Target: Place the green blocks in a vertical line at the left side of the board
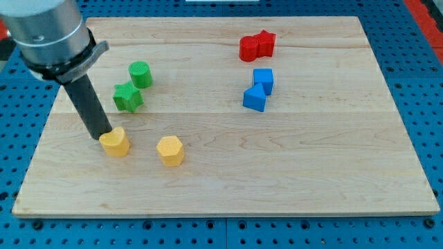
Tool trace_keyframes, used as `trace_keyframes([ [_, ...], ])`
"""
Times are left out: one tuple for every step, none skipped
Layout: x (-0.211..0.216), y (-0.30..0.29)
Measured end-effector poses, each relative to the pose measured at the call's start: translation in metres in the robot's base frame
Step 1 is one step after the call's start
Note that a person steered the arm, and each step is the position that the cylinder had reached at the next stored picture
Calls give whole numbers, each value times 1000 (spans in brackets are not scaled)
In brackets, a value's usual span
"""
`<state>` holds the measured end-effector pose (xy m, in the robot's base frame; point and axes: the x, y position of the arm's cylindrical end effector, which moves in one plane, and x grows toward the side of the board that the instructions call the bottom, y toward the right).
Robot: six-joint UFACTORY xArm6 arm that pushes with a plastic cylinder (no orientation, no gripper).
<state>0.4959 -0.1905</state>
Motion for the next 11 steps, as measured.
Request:
trace_keyframes([
  [27, 15],
  [29, 47],
  [24, 31],
  [-9, 46],
  [-37, 54],
  [-77, 47],
  [-98, 42],
  [-104, 87],
  [-120, 60],
  [-140, 51],
  [-132, 55],
])
